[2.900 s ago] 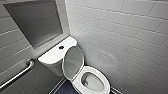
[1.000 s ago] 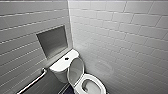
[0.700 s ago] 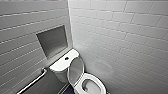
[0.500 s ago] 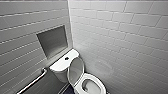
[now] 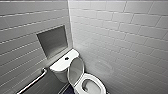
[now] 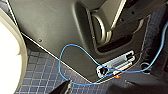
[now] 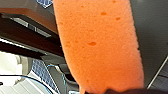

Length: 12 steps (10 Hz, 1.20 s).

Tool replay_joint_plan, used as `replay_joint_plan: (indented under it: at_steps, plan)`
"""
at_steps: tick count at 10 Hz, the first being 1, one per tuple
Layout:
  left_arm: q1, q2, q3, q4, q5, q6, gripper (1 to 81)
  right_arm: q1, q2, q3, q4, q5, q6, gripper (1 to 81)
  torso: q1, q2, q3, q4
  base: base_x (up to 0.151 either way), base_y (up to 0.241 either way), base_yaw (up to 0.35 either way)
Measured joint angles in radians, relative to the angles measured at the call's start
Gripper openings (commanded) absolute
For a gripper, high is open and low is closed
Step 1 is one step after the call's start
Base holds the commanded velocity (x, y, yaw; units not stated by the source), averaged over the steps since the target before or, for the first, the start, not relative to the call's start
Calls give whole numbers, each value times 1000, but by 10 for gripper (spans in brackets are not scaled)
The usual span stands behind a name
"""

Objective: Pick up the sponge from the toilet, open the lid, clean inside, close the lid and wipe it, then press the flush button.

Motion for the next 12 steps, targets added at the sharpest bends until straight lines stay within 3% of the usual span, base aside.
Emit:
replay_joint_plan:
  at_steps: [2,3,4,7,9,12]
  plan:
    - [-10,32,-70,-290,-7,263,811,-14,2,-29,0,0,0,10,0,0,0,0,0,0,0]
    - [-18,68,-127,-395,-39,330,811,-17,2,-40,0,1,0,10,0,0,0,0,0,0,0]
    - [-27,104,-194,-448,-59,351,811,-16,3,-42,0,4,0,10,0,0,0,0,0,0,0]
    - [-56,199,-381,-477,-62,395,811,-16,27,-49,-1,5,0,10,0,0,0,0,0,0,0]
    - [-54,251,-405,-485,-69,419,811,-16,37,-66,-3,5,0,10,0,0,0,0,0,0,0]
    - [-54,248,-407,-488,-80,422,811,-17,53,-108,-3,4,0,10,0,0,0,0,46,0,0]
